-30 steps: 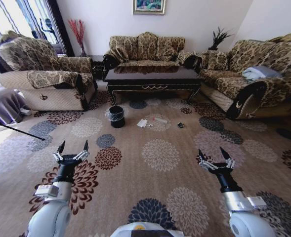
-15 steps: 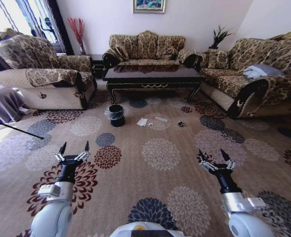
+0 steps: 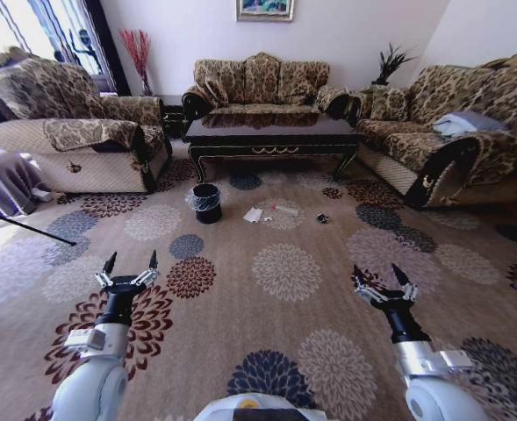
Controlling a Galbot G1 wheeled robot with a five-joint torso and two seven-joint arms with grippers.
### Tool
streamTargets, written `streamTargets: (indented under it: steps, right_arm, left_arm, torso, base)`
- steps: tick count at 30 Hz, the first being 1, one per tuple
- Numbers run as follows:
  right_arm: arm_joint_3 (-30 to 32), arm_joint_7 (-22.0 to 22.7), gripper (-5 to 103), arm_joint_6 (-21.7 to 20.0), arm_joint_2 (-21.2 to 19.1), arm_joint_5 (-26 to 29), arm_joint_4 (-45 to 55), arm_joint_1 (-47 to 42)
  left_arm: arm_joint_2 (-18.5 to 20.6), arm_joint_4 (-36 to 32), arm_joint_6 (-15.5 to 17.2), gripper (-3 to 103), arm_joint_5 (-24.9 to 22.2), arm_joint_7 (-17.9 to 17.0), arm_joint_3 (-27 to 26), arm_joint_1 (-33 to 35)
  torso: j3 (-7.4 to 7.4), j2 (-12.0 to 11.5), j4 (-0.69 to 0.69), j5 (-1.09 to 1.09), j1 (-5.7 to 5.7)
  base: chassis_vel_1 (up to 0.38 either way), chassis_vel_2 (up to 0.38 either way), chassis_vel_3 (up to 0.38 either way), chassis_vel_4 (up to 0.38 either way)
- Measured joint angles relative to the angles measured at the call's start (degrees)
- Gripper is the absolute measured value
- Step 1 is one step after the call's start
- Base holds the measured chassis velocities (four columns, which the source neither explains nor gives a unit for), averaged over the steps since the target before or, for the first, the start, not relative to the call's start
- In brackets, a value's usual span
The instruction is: Move to the front of the table and pick up the trash from the floor, then place it into the trash bin.
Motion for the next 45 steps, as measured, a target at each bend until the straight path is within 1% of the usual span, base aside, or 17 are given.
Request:
streamTargets:
  steps: [3,5,7,14,16,19,30,32,35,41,43,45]
  right_arm:
    - [0.7,1.4,100,-0.5,-0.1,-0.1,0.3,0.1]
    - [0.8,1.5,100,-0.6,-0.3,-0.1,0.3,0.2]
    - [1.0,1.8,100,-0.6,-0.8,-0.1,0.3,0.2]
    - [0.9,1.8,100,-0.5,-0.9,-0.5,-0.4,0.6]
    - [0.8,1.8,100,-0.5,-1.1,-0.6,-0.9,0.8]
    - [0.8,1.7,100,-0.4,-1.1,-0.6,-1.1,0.9]
    - [0.4,1.5,100,-0.2,-0.9,-0.7,-1.6,1.2]
    - [0.3,1.5,100,-0.2,-0.9,-0.7,-1.6,1.2]
    - [0.3,1.5,100,-0.2,-1.0,-0.7,-1.6,1.3]
    - [0.4,1.5,100,-0.2,-0.8,-0.7,-1.6,1.2]
    - [0.4,1.4,100,-0.2,-0.7,-0.7,-1.6,1.2]
    - [0.4,1.4,100,-0.2,-0.7,-0.7,-1.6,1.1]
  left_arm:
    - [0.0,-0.2,0.0,100,0.0,0.0,-0.1,0.1]
    - [0.0,-0.2,0.0,100,0.0,0.0,-0.2,0.2]
    - [0.0,-0.4,0.0,100,0.0,0.0,-0.3,0.3]
    - [-0.2,-1.3,0.0,100,-0.1,0.0,-0.4,0.7]
    - [-0.2,-1.2,0.0,100,-0.1,0.0,-0.5,0.7]
    - [-0.2,-1.1,0.0,100,-0.1,0.0,-0.5,0.7]
    - [-0.6,-0.6,0.0,100,0.1,0.0,-0.4,0.6]
    - [-0.6,-0.6,0.0,100,0.2,0.0,-0.4,0.6]
    - [-0.6,-0.5,-0.1,100,0.3,0.1,-0.2,0.6]
    - [-0.6,-0.5,-0.2,100,0.3,0.1,-0.2,0.5]
    - [-0.6,-0.5,-0.2,100,0.4,0.1,-0.2,0.4]
    - [-0.6,-0.5,-0.2,100,0.4,0.1,-0.2,0.4]
  torso:
    - [-0.51,-0.9,0.00,0.00,-0.32]
    - [-0.62,-1.0,0.00,0.00,-0.40]
    - [-1.07,-1.7,0.00,0.00,-0.65]
    - [-2.17,-3.2,0.00,0.00,-1.02]
    - [-2.68,-3.8,0.00,0.00,-1.16]
    - [-2.97,-4.3,0.00,0.00,-1.26]
    - [-4.99,-7.0,0.00,0.00,-1.99]
    - [-5.10,-7.2,0.00,0.00,-2.04]
    - [-5.77,-8.1,0.00,0.00,-2.31]
    - [-6.58,-9.2,0.00,0.00,-2.58]
    - [-7.17,-9.9,0.00,0.00,-2.69]
    - [-7.29,-10.0,0.00,0.00,-2.73]
  base:
    - [0.000,0.000,0.000,0.000]
    - [0.000,0.000,0.000,0.000]
    - [0.000,0.000,0.000,0.000]
    - [0.000,0.000,0.000,0.000]
    - [0.000,0.000,0.000,0.000]
    - [0.000,0.000,0.000,0.000]
    - [0.000,0.000,0.000,0.000]
    - [0.000,0.000,0.000,0.000]
    - [0.000,0.000,0.000,0.000]
    - [0.000,0.000,0.000,0.000]
    - [0.000,0.000,0.000,0.000]
    - [0.000,0.000,0.000,0.000]
